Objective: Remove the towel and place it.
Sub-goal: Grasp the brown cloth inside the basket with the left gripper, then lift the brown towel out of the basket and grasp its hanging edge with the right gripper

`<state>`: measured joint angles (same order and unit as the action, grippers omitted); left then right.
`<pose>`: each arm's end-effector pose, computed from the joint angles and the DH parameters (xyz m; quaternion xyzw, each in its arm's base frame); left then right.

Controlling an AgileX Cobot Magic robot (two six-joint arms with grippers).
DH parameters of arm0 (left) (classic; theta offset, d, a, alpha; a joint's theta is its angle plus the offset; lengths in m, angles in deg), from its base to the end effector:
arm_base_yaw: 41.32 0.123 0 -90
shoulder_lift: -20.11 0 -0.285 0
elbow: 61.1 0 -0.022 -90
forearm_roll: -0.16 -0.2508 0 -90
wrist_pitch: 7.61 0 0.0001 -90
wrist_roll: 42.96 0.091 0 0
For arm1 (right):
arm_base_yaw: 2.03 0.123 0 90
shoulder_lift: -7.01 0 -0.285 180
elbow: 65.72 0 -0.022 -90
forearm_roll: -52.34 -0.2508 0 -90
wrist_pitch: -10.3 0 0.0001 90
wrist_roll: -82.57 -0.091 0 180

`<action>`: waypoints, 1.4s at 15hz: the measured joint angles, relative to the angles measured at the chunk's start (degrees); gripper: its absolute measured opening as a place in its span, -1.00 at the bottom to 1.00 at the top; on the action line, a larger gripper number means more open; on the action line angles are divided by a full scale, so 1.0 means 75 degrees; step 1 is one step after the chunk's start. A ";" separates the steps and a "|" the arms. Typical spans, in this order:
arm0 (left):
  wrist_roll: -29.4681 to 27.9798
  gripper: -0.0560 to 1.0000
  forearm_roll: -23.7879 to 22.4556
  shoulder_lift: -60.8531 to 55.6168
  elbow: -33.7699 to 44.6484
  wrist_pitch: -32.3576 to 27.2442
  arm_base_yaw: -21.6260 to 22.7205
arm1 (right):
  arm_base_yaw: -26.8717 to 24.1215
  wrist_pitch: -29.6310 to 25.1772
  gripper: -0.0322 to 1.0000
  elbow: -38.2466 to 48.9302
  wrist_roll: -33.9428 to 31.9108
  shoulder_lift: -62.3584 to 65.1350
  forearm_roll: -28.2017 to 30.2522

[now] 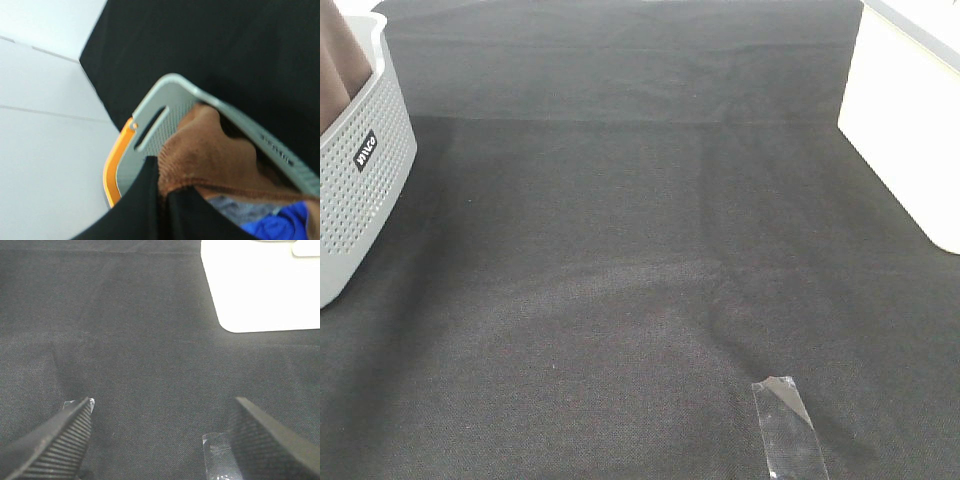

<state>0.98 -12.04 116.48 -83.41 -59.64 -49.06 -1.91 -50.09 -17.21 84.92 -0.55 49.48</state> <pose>0.3387 -0.0307 0.4441 0.4046 0.7888 0.2392 0.3960 -0.0053 0.0039 0.2782 -0.0193 0.8497 0.0147 0.5267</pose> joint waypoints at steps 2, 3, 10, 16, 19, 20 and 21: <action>-0.0374 -0.89 -0.0046 -0.0153 -0.0351 0.0008 -0.0435 | 0.0000 0.0038 0.47 0.0000 0.0000 0.0000 -0.0046; -0.0504 -0.89 -0.0053 -0.0229 -0.0519 -0.0008 -0.0634 | 0.0000 0.0099 0.47 -0.0023 0.0000 -0.0046 -0.0199; -0.1169 -0.89 -0.0138 -0.0298 -0.1261 -0.0038 -0.2605 | 0.0000 0.2758 0.47 -0.0168 0.3682 -0.2361 -0.3850; -0.1176 -0.89 -0.0138 -0.0298 -0.1261 -0.0038 -0.3797 | 0.0000 0.3079 0.47 -0.0168 1.0351 -0.6241 -0.9121; -0.1146 -0.89 -0.0138 -0.0237 -0.1276 -0.0031 -0.4332 | 0.0000 0.2277 0.47 -0.0283 1.3254 -0.8228 -1.1123; -0.1123 -0.89 -0.0138 -0.0183 -0.1276 0.0031 -0.4461 | 0.0000 0.1841 0.47 -0.0451 1.3988 -0.8778 -1.1849; -0.1115 -0.89 -0.0138 -0.0138 -0.1276 0.0084 -0.4561 | 0.0000 0.1314 0.47 -0.0680 1.4637 -0.9328 -1.2437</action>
<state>-7.38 -13.07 115.45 -92.98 -59.01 -83.26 -1.91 -40.23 -22.31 194.70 -70.51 -43.80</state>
